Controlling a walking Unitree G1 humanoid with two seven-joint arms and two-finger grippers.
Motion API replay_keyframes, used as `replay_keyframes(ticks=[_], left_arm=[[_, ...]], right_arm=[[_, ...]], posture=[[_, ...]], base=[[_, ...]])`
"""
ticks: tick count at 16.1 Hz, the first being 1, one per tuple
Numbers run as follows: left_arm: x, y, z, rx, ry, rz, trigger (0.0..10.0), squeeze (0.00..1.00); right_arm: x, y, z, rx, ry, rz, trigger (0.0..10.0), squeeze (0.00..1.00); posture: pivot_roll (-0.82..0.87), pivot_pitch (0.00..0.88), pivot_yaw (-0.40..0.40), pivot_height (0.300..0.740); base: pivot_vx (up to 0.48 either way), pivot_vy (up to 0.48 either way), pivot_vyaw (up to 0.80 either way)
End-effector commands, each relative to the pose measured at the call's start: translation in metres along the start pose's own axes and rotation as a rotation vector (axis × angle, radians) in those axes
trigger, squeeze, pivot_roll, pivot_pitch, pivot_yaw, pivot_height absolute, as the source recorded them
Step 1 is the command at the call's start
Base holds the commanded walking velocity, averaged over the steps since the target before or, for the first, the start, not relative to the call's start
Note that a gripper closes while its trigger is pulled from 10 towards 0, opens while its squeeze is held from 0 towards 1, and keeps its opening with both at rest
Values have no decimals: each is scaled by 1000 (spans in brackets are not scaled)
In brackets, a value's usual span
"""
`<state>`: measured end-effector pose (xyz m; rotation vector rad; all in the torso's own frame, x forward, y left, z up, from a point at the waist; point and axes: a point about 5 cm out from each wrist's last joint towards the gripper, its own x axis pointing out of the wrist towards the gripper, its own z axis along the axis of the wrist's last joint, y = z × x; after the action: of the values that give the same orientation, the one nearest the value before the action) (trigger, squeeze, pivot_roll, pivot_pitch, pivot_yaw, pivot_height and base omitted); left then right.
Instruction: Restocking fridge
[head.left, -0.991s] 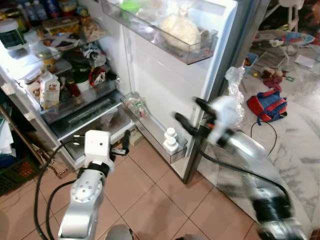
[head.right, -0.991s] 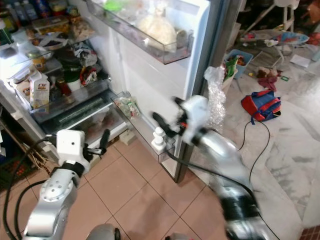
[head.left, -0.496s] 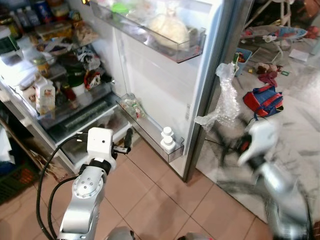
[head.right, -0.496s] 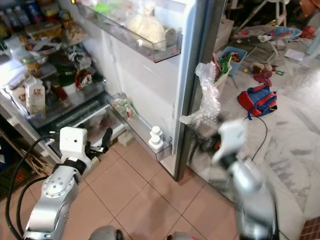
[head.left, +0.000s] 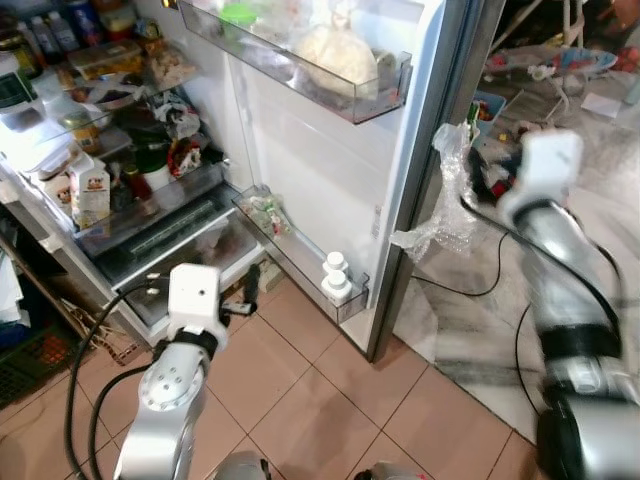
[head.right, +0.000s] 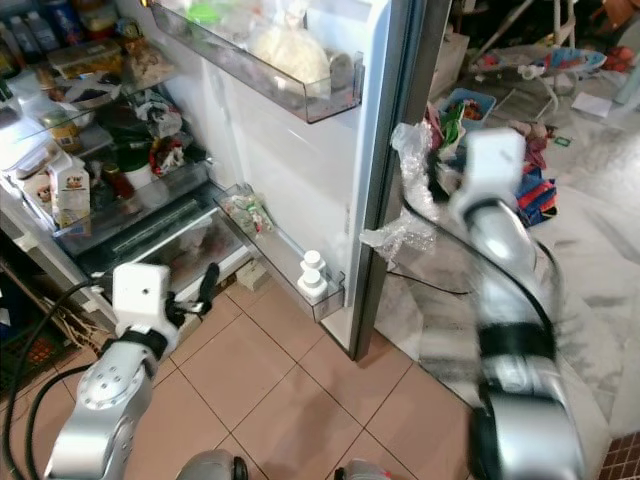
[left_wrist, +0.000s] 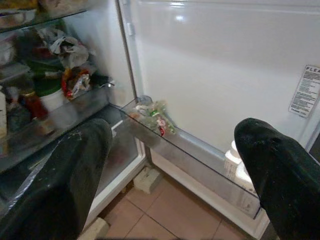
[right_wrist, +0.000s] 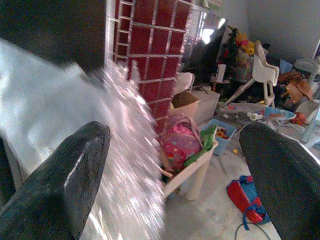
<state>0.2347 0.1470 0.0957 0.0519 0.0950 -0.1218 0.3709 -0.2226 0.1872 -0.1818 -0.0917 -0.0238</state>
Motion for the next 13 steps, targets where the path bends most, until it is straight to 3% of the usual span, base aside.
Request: replay_keyframes(ticks=[1, 3, 6, 10, 13], left_arm=[[-3, 1, 3, 13, -3, 7, 10000, 0], [-8, 3, 3, 18, 2, 27, 10000, 0], [-18, 5, 1, 19, 19, 54, 10000, 0], [-17, 5, 1, 18, 24, 52, 10000, 0], [-11, 4, 3, 23, 18, 36, 10000, 0]], right_arm=[[7, 10, 2, -11, -4, 15, 10000, 0], [20, 27, 8, 2, -9, 27, 10000, 0], [28, 40, 12, 41, -20, 64, 10000, 0], [22, 46, 0, 100, -11, 148, 10000, 0], [6, 63, -17, 187, -4, 355, 10000, 0]], posture=[[161, 0, -9, 740], [190, 0, -22, 740], [213, 0, -38, 740], [200, 0, -31, 740], [178, 0, -15, 740]], base=[[0, 0, 0], [0, 0, 0], [0, 0, 0], [0, 0, 0], [0, 0, 0]])
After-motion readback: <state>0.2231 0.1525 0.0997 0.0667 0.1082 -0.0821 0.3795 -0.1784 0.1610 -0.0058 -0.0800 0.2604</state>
